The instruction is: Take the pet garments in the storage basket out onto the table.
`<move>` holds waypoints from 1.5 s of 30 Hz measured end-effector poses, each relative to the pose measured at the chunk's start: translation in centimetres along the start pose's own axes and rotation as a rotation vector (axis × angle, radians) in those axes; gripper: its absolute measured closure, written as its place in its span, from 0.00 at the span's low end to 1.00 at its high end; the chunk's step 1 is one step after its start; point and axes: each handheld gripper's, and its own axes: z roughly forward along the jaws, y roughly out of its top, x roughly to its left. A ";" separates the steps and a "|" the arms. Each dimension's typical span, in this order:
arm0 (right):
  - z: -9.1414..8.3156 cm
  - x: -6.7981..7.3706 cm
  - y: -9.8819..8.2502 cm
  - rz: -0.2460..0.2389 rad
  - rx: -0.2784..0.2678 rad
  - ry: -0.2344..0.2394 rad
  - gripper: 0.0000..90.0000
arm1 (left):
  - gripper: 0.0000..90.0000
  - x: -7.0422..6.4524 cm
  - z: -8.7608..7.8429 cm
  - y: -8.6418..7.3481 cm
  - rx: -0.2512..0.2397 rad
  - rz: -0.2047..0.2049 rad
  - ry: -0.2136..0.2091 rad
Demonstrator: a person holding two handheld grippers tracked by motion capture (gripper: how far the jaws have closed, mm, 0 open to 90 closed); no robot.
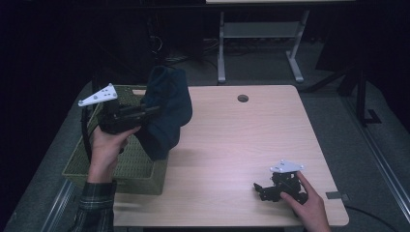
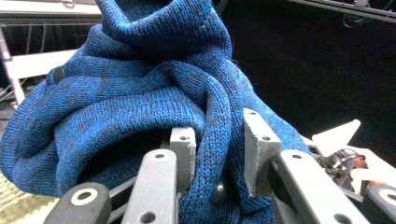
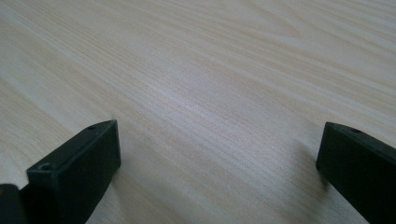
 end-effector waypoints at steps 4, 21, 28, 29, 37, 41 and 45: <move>0.0 0.0 0.0 0.000 0.000 0.000 0.00 | 0.77 -0.5 1.1 0.3 0.001 0.009 -0.022; 0.1 0.0 0.1 -0.004 0.001 0.005 0.00 | 0.77 -2.6 5.5 1.2 0.028 0.061 -0.116; 0.1 0.0 0.1 -0.005 0.000 0.007 0.00 | 0.77 -3.1 8.0 1.6 0.038 0.076 -0.163; 0.1 0.0 0.1 -0.007 0.000 0.007 0.00 | 0.77 -3.2 8.4 1.6 0.040 0.075 -0.169; 0.1 0.0 0.1 -0.007 -0.001 0.006 0.00 | 0.77 -3.6 11.0 1.2 0.068 0.083 -0.180; 0.1 0.0 0.1 -0.007 -0.001 0.006 0.00 | 0.77 -3.8 12.1 1.0 0.079 0.080 -0.183; 0.1 0.0 0.1 -0.008 -0.001 0.006 0.00 | 0.77 -4.2 13.3 0.6 0.098 0.086 -0.176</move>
